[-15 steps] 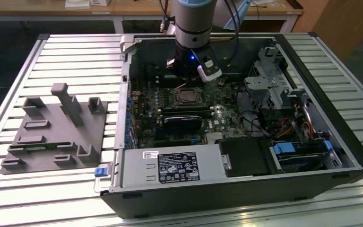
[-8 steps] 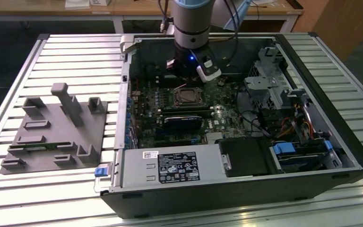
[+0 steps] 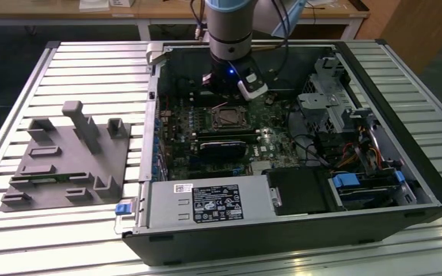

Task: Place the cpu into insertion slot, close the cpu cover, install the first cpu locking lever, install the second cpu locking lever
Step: 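Install the first cpu locking lever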

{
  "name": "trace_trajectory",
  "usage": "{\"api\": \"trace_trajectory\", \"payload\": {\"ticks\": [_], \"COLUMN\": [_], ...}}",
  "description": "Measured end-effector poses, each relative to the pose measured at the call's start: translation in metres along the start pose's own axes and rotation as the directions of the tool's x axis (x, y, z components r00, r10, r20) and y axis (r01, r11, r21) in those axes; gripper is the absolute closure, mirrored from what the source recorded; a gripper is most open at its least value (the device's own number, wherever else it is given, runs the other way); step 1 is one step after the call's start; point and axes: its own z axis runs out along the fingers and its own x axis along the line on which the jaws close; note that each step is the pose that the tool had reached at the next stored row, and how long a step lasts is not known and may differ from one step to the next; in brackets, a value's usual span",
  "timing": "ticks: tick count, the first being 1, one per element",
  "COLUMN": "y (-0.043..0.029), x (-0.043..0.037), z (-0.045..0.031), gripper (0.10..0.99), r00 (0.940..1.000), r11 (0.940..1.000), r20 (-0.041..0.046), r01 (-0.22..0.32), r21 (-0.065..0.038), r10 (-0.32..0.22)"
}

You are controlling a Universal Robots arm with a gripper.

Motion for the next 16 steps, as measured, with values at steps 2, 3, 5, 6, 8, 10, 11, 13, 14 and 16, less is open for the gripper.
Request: {"api": "trace_trajectory", "payload": {"ticks": [2,3,5,6,8,10,11,13,14,16], "y": [-0.0002,-0.0002,-0.0001,0.0002,0.0008,0.0014,0.0017,0.0024,0.0029,0.0038], "x": [0.0015,0.0021,0.0035,0.0043,0.0052,0.0059,0.0062,0.0067,0.007,0.0074], "z": [0.0005,0.0008,0.0016,0.0019,0.0024,0.003,0.0034,0.0043,0.0048,0.0057], "gripper": [0.98,0.98,0.98,0.98,0.98,0.98,0.98,0.98,0.98,0.98], "r00": [0.9998,0.9996,0.9992,0.9991,0.9989,0.9988,0.9987,0.9987,0.9987,0.9987], "r11": [1.0,1.0,1.0,0.9999,0.9999,0.9999,0.9999,0.9999,1.0,1.0], "r20": [0.0195,0.0278,0.0389,0.042,0.0457,0.0483,0.0489,0.0497,0.05,0.0507], "r01": [0.004,0.006,0.009,0.009,0.01,0.011,0.011,0.01,0.009,0.006], "r21": [-0.001,-0.002,-0.003,-0.003,-0.004,-0.004,-0.004,-0.003,-0.003,-0.002], "r10": [-0.004,-0.006,-0.009,-0.009,-0.01,-0.011,-0.011,-0.01,-0.009,-0.006]}}
